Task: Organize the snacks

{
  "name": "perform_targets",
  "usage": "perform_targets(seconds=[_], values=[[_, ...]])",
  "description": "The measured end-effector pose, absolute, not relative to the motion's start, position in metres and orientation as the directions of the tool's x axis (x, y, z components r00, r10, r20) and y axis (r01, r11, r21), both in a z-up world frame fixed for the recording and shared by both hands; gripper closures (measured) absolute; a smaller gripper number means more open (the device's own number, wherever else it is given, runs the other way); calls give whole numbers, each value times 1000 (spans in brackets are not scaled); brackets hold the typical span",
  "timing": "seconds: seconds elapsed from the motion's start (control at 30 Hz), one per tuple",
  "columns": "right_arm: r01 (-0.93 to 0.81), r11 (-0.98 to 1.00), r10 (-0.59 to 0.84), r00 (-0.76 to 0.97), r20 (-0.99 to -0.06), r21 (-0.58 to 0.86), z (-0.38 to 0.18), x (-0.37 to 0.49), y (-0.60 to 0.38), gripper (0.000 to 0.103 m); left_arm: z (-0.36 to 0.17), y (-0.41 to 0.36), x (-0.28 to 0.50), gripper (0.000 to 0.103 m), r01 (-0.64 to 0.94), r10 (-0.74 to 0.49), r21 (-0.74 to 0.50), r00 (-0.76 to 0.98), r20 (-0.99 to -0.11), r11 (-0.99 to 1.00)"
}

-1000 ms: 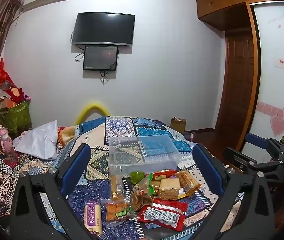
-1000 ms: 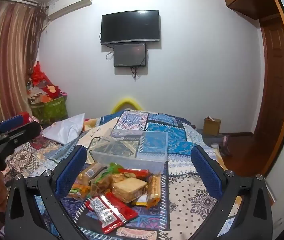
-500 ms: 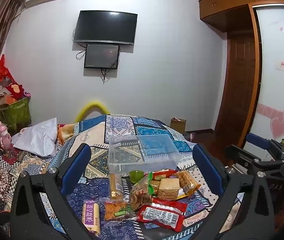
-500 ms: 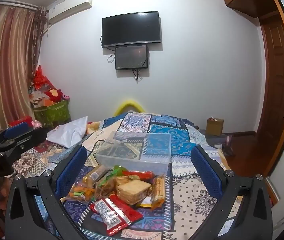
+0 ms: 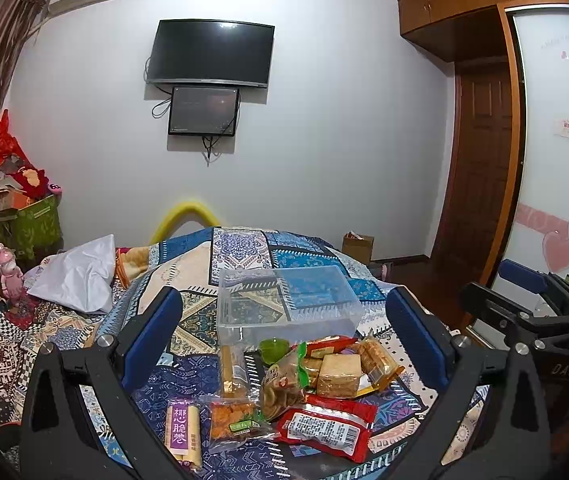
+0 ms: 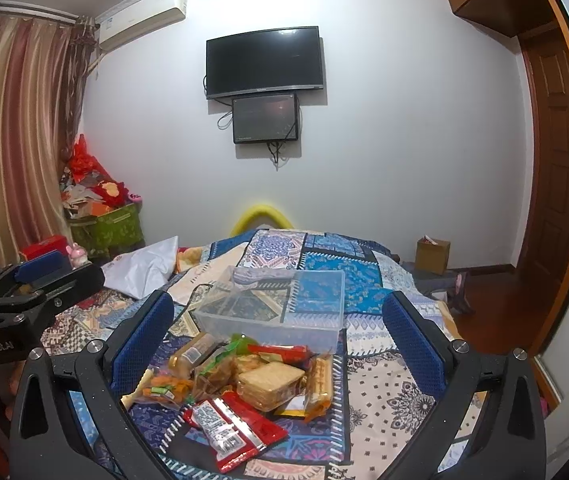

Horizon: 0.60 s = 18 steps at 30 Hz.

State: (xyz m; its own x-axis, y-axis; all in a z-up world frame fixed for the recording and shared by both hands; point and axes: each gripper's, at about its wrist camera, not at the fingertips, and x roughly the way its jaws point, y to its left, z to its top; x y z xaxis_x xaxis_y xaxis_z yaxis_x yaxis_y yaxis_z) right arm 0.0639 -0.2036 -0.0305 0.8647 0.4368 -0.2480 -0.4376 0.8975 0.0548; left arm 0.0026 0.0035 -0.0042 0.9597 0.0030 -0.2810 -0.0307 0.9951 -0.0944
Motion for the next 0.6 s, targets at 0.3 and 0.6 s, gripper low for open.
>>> perform_targets(seconds=[0.3,0.6], values=[[-445,894,444,863,-241,56,-31,63,-203,0,-2,2,3,0,-26,-1,-93,959,-283,995],[-444,894,446,864,-233,60,-31,62,-205,0,-2,2,3,0,-27,-1,-94,960,-281,995]])
